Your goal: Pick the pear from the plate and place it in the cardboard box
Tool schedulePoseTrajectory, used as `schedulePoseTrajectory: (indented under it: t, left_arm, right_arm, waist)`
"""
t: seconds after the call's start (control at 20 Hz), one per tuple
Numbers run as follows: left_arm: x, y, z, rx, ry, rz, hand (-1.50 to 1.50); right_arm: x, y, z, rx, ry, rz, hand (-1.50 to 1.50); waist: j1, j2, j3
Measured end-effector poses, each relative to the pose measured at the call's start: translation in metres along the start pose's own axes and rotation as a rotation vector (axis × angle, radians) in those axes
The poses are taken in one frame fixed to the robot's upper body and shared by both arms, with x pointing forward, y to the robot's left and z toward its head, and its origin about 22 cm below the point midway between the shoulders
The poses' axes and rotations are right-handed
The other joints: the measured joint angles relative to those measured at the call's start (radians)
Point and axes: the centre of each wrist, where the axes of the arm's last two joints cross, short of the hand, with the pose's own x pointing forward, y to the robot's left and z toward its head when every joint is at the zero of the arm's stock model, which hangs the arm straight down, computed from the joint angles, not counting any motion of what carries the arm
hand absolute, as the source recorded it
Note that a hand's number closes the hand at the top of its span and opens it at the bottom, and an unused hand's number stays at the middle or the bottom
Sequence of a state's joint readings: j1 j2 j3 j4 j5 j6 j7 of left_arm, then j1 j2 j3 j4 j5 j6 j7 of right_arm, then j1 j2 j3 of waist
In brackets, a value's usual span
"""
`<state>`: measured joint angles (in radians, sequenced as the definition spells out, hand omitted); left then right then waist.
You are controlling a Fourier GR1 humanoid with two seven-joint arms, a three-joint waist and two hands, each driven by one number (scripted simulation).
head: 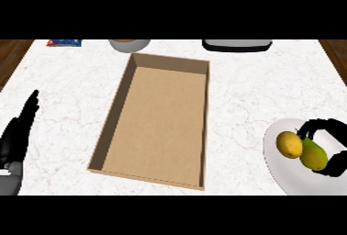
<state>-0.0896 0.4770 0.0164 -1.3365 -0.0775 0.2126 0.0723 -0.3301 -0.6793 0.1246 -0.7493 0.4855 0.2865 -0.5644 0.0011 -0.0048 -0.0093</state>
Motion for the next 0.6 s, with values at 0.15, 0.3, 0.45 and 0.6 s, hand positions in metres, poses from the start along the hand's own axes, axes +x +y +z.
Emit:
schedulePoseTrajectory:
  t: [0.15,0.3,0.45,0.6]
  left_arm:
    - [0.005,-0.002,-0.002,-0.009,-0.010,0.002,0.00]
    - [0.010,-0.007,-0.006,-0.023,-0.032,-0.002,0.00]
    - [0.009,-0.010,-0.008,-0.026,-0.030,0.000,0.00]
    - [0.012,-0.011,-0.008,-0.018,-0.034,-0.003,0.00]
  right_arm:
    - [0.033,-0.011,-0.030,0.002,-0.108,0.132,1.50]
    - [0.078,-0.031,-0.063,-0.004,-0.249,0.301,1.50]
    - [0.108,-0.043,-0.086,-0.045,-0.339,0.420,1.50]
    - [0.130,-0.058,-0.103,-0.125,-0.392,0.490,1.50]
  waist:
    - [0.017,0.004,0.004]
    - [0.046,0.013,0.007]
    - [0.047,0.014,0.008]
    - [0.041,0.014,0.009]
